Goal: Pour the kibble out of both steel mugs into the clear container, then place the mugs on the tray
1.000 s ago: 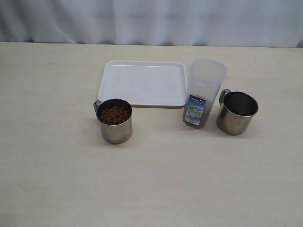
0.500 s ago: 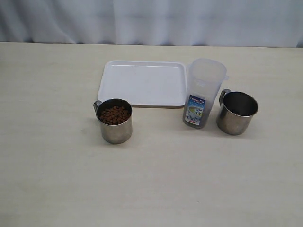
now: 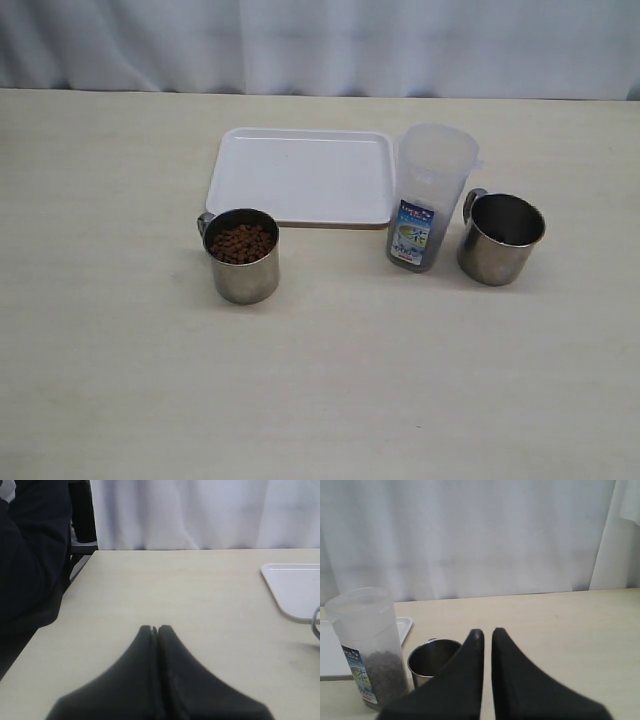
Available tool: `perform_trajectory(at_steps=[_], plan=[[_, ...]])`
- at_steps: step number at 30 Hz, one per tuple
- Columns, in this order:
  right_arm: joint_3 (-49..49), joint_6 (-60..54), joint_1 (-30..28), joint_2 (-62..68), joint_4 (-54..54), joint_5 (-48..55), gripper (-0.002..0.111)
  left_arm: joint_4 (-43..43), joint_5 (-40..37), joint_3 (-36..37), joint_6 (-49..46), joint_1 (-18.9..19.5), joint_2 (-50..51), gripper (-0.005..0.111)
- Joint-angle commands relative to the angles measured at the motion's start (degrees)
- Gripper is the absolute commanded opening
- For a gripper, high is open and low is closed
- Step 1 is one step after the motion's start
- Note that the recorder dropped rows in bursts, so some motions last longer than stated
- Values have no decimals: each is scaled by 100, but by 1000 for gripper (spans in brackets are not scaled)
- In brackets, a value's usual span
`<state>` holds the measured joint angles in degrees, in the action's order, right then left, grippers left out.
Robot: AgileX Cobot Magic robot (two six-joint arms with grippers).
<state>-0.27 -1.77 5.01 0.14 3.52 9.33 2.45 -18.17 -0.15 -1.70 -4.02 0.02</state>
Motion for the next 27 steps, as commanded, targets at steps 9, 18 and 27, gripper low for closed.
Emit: perform_trajectory(at_steps=[9,18,27], plan=[[27,-32,447,-14,30,27,4,-6,49,15,10,4,-2,0],[27,-32,447,-14,30,27,4,-6,49,15,10,4,-2,0],[27,-32,447,-14,30,27,4,-6,49,15,10,4,-2,0]])
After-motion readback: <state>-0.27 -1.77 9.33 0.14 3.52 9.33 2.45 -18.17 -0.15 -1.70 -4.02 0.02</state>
